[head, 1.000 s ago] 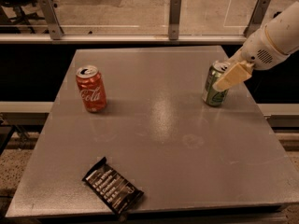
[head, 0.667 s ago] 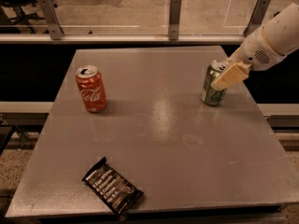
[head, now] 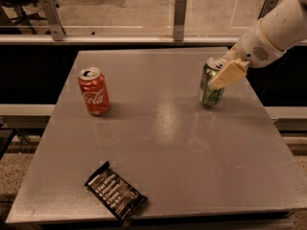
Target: Move green can near rxbar chocolate
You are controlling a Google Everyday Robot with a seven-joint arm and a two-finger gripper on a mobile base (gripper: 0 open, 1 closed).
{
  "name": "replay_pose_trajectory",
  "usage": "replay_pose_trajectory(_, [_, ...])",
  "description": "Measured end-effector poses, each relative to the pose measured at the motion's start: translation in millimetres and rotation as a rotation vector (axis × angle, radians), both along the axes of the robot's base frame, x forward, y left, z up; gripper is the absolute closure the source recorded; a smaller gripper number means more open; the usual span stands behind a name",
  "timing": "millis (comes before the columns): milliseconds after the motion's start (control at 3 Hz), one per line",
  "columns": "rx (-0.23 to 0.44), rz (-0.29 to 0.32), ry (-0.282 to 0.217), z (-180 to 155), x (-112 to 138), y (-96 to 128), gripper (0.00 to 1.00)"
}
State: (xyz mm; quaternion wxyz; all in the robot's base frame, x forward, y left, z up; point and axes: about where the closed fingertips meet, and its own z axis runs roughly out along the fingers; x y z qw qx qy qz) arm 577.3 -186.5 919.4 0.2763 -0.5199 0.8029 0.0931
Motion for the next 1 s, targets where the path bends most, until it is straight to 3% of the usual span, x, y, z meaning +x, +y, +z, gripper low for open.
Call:
replay_pose_trajectory(333, [0.026, 0.089, 0.001, 13, -16, 43, 1.00])
replay_pose_trajectory(1000, [0.074, 0.204, 0.028, 16, -48, 95, 1.00])
